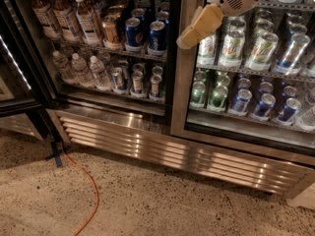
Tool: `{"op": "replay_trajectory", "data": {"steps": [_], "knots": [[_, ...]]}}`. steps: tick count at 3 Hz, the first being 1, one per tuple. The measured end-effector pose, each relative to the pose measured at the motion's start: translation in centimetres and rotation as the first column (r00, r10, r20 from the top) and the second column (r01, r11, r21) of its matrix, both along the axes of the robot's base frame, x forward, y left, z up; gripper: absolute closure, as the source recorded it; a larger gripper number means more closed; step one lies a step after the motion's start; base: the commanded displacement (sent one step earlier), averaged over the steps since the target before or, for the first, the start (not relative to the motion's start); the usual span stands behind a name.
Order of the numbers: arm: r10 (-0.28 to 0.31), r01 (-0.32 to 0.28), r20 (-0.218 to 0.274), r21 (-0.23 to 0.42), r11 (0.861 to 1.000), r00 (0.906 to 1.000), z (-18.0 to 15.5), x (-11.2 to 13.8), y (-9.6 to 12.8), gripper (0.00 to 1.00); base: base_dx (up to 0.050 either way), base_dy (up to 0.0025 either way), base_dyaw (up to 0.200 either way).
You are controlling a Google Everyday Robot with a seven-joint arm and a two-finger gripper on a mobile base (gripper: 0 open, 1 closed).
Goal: Open right fridge door
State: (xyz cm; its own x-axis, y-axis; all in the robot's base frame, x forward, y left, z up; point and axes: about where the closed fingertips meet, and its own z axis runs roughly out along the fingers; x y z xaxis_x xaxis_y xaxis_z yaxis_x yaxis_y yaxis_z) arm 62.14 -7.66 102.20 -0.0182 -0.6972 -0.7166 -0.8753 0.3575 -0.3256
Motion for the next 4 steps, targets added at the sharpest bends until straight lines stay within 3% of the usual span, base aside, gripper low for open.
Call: {"op": "replay_trajectory", "data": {"steps": [1, 2, 3, 4], "knots": [[0.013, -0.013, -0.001, 0.011, 1.0, 0.9999, 0.1, 0.8, 0.2, 0.0, 0.0, 0.0, 0.0], [0.104, -0.104, -0.01, 0.037, 0.994, 0.9945, -0.2, 1.5, 1.2, 0.0, 0.0, 0.0, 0.0], [0.192, -0.191, -0.009, 0.059, 0.98, 0.9814, -0.6, 1.4, 2.0, 0.0, 0.0, 0.0, 0.0], [0.213, -0.212, -0.011, 0.069, 0.975, 0.9769, -0.8, 1.2, 1.9, 0.0, 0.0, 0.0, 0.0]]}}
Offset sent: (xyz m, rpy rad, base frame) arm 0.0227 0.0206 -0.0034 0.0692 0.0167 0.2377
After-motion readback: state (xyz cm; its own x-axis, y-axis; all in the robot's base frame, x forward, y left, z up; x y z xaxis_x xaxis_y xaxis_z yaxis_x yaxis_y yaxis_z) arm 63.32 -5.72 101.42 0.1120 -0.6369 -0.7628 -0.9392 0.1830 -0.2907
